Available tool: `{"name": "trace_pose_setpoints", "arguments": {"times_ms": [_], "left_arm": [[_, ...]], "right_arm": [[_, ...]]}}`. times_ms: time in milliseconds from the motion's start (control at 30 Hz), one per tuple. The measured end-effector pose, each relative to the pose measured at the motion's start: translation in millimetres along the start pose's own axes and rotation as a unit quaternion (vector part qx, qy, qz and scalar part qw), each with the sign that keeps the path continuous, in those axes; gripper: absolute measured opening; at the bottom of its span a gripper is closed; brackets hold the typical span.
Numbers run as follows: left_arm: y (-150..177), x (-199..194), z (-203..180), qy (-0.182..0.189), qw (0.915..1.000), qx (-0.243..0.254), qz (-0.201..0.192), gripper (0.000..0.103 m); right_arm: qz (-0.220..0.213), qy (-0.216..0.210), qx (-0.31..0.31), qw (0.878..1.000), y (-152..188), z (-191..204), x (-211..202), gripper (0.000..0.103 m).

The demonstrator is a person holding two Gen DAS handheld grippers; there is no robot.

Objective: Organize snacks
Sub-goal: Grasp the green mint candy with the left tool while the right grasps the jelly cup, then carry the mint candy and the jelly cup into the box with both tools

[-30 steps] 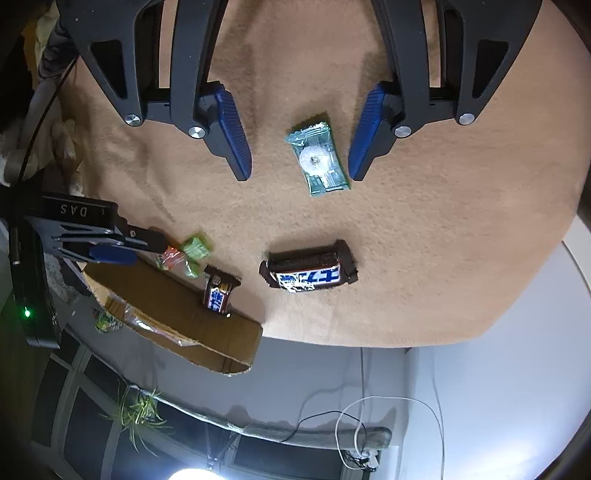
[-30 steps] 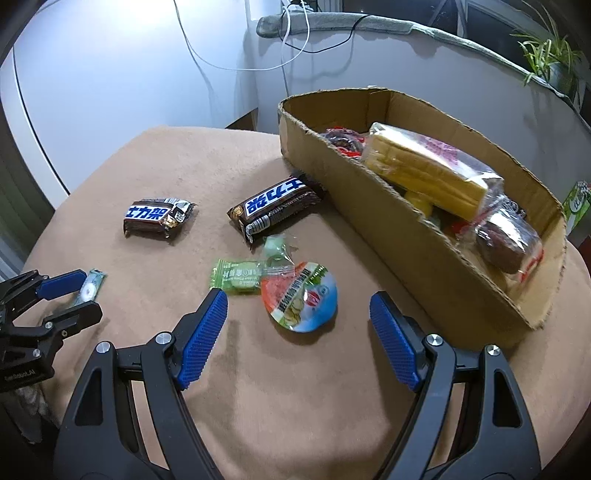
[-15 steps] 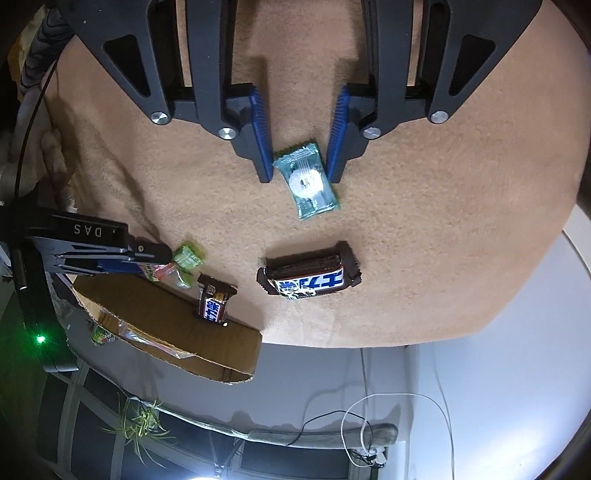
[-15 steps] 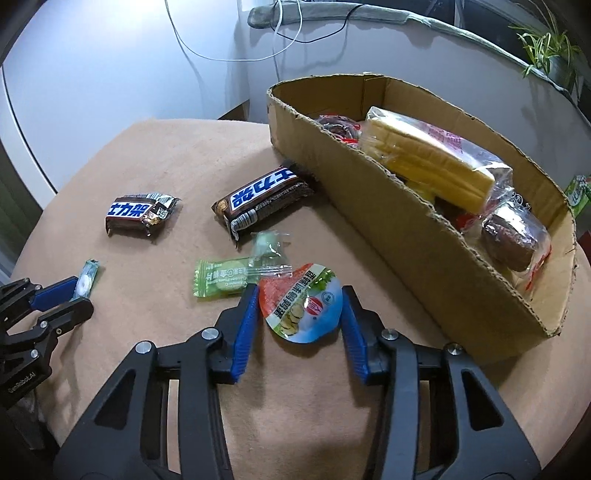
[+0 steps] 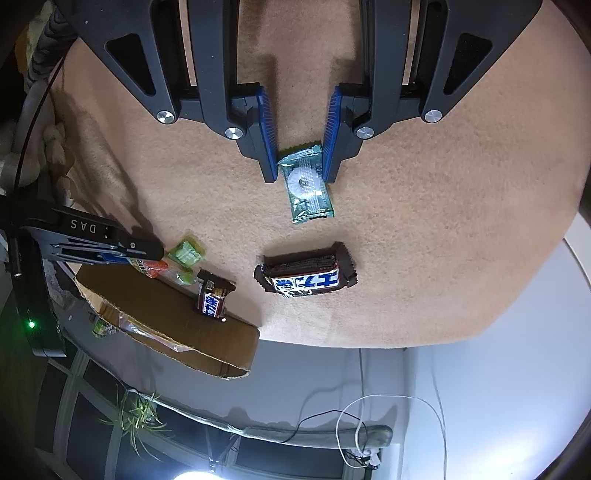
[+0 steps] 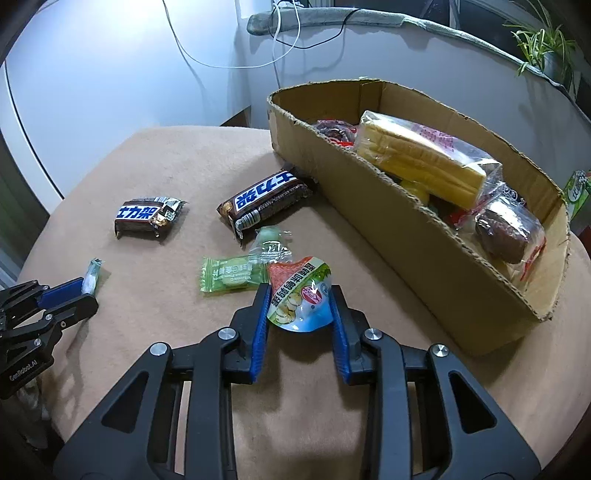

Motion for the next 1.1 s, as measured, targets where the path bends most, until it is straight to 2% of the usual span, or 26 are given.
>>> {"name": "trace_pose_setpoints", "arguments": {"times_ms": [533, 1100], "left_arm": [[-6, -20, 1, 0.029, 0.9992, -0.022, -0.015, 0.022], [-76, -38, -30, 0.056, 0.9958, -0.003, -0.073, 0.022]], "right_arm": [[-0.027, -0.017, 0.014, 0.999, 3, -5, -32, 0.031], [-0.086, -0.007, 0.034, 0.996, -25, -37, -92, 0.031]]}}
Point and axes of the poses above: each gripper's, at about its wrist camera, not at the fingertips, and x roughly the way its jaws point, z to its left, y to its underside, the point moved 10 cm from there along x, roughly the way its jaws point, and after that the axes turned 5 degrees about z, right-handed, at the moved point
